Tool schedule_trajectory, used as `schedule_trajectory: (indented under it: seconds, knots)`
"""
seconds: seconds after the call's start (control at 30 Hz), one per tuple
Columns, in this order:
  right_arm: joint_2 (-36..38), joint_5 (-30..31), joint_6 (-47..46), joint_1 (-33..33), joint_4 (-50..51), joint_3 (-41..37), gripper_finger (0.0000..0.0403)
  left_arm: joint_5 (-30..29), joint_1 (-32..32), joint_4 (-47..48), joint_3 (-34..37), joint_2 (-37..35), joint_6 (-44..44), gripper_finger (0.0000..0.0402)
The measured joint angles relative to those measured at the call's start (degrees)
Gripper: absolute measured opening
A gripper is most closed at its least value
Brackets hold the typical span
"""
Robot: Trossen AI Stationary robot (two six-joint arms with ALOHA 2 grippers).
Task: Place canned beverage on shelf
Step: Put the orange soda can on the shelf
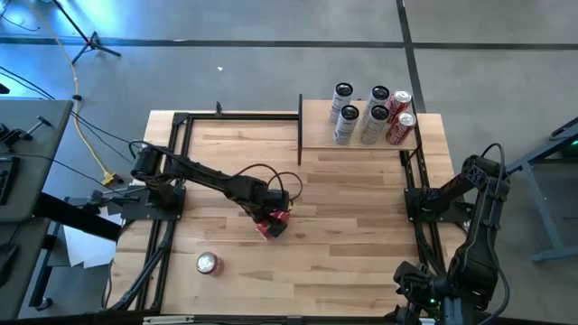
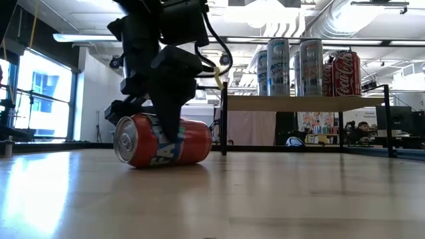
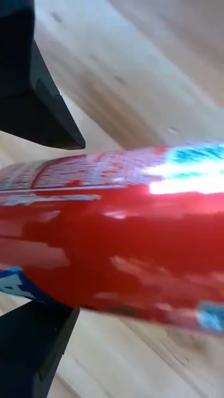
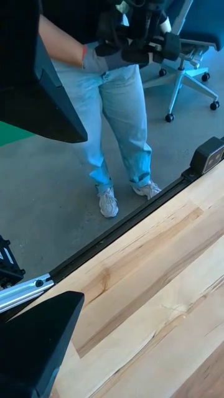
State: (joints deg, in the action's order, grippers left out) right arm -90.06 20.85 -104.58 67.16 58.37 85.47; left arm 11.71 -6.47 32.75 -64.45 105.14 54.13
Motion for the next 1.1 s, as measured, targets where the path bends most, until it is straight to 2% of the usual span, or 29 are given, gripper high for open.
schedule_trajectory:
  seconds: [0.27, 0.5, 0.83, 0.93, 1.1]
  knots:
    - [0.0, 0.0, 0.0, 0.0, 0.0, 0.0, 0.0399, 2.8, -2.0, 3.0, 0.0, -0.3, 2.4, 0.0356]
    - [0.0, 0.0, 0.0, 0.0, 0.0, 0.0, 0.0399, -3.4, -2.6, 1.3, 0.0, -0.3, 0.5, 0.0356]
    - [0.0, 0.0, 0.0, 0.0, 0.0, 0.0, 0.0399, -3.3, -2.6, 1.6, 0.0, -0.3, 1.2, 0.0352]
    - [0.0, 0.0, 0.0, 0.0, 0.0, 0.0, 0.0399, -3.2, -2.6, 2.2, 0.0, -0.3, 0.8, 0.0332]
    - [0.0, 0.0, 0.0, 0.0, 0.0, 0.0, 0.0399, -2.2, -2.1, 4.3, -0.1, -0.4, 0.7, 0.0269]
